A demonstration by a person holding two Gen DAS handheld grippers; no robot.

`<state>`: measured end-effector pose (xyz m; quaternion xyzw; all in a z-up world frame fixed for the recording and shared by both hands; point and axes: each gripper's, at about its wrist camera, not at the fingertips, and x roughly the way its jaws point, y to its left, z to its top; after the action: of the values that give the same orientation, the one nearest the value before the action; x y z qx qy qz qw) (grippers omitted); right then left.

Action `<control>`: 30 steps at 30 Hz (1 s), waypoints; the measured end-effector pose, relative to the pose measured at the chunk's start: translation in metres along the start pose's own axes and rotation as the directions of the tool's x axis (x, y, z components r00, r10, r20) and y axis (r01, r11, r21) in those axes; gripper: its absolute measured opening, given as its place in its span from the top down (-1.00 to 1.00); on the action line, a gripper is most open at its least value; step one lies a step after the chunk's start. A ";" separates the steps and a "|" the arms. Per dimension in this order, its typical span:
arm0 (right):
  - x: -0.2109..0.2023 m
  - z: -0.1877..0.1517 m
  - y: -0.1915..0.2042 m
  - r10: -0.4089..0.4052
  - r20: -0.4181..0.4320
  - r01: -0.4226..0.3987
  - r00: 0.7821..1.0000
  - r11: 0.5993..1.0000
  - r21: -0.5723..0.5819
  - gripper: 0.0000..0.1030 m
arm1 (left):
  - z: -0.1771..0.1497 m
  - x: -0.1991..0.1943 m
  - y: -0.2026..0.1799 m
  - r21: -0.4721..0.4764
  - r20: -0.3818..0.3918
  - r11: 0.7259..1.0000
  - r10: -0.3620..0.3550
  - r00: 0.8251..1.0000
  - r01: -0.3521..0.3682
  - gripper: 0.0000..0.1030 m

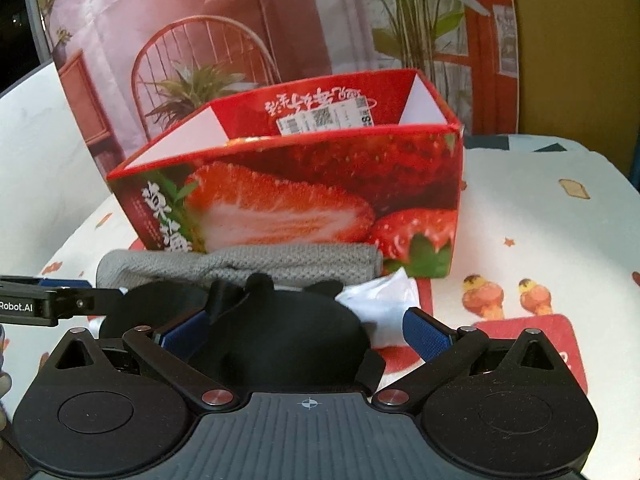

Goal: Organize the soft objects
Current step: 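Move both grippers down to the black eye mask on the pile, then close the left gripper on the black eye mask while the right gripper grips it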

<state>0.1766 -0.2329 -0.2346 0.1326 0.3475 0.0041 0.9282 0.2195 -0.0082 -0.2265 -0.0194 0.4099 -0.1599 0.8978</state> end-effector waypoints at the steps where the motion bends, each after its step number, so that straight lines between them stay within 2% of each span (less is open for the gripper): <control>1: 0.000 -0.001 0.000 0.001 -0.004 -0.001 1.000 1.000 0.004 -0.98 | -0.001 0.003 0.000 -0.001 -0.011 1.000 -0.005 1.000 0.005 -0.58; 5: 0.001 -0.002 -0.002 0.009 -0.016 -0.009 1.000 1.000 0.019 -0.92 | -0.006 0.012 0.003 -0.020 -0.050 1.000 -0.023 0.998 0.022 -0.54; 12: 0.008 -0.006 -0.008 0.027 -0.067 -0.022 0.997 0.997 0.077 -0.90 | -0.008 0.016 0.008 -0.050 -0.058 0.998 -0.043 0.997 0.040 -0.54; 20: 0.014 -0.010 -0.014 0.097 -0.099 -0.080 0.990 0.984 0.161 -0.78 | -0.009 0.017 0.010 -0.067 -0.067 0.996 -0.058 0.996 0.054 -0.53; 26: 0.005 -0.002 -0.008 0.074 -0.051 -0.067 0.996 0.990 0.124 -0.52 | -0.010 0.018 0.010 -0.074 -0.069 0.996 -0.062 0.996 0.056 -0.53; 29: -0.002 0.004 -0.005 0.055 -0.013 -0.053 0.998 0.993 0.102 -0.25 | -0.010 0.018 0.010 -0.077 -0.071 0.995 -0.063 0.995 0.057 -0.53; 30: -0.003 0.005 -0.005 0.045 -0.007 -0.044 0.999 0.995 0.094 -0.05 | -0.010 0.018 0.011 -0.078 -0.072 0.995 -0.063 0.995 0.058 -0.53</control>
<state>0.1772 -0.2396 -0.2302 0.1839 0.3483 0.0090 0.9191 0.2264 -0.0028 -0.2481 -0.0601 0.4481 -0.1719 0.8752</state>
